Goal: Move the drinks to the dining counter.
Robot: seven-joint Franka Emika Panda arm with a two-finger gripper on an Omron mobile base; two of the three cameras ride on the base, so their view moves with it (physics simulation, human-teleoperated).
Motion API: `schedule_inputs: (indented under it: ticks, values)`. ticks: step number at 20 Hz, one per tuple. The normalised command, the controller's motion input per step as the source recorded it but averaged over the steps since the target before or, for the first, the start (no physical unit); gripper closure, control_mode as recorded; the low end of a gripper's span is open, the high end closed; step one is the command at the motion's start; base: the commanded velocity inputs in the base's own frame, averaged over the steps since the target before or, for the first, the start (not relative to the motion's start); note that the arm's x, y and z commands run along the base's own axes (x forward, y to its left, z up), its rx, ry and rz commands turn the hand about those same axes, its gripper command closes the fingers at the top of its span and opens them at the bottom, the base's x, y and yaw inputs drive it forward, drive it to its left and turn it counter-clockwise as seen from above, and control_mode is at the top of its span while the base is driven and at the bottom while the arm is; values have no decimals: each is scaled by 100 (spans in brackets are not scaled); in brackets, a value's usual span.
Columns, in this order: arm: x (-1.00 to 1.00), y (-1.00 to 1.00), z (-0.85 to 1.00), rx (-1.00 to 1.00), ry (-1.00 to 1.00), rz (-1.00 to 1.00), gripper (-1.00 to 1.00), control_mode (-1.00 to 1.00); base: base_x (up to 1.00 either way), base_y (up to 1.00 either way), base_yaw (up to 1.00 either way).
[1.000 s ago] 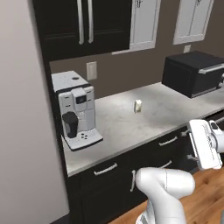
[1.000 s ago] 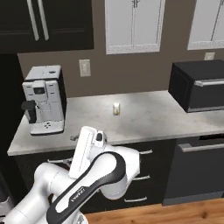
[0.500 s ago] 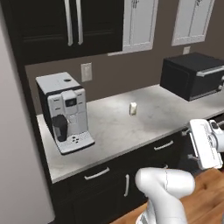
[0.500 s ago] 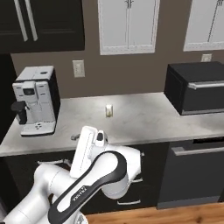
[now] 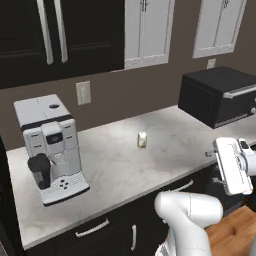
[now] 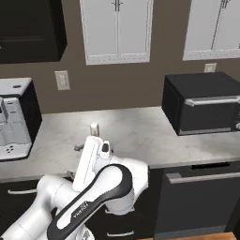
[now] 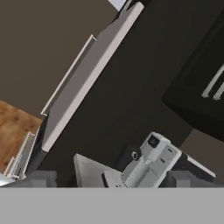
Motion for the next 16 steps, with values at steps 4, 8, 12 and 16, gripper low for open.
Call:
schedule_inputs:
  ticks: [4,8,12,16]
  values:
    - [0,0,0,0,0,0,-100,100,58,-67,0]
    - [0,0,0,0,0,0,-100,100,53,-3,0]
    - [0,0,0,0,0,0,-100,100,49,52,7]
    - [0,0,0,0,0,0,-100,100,28,82,13]
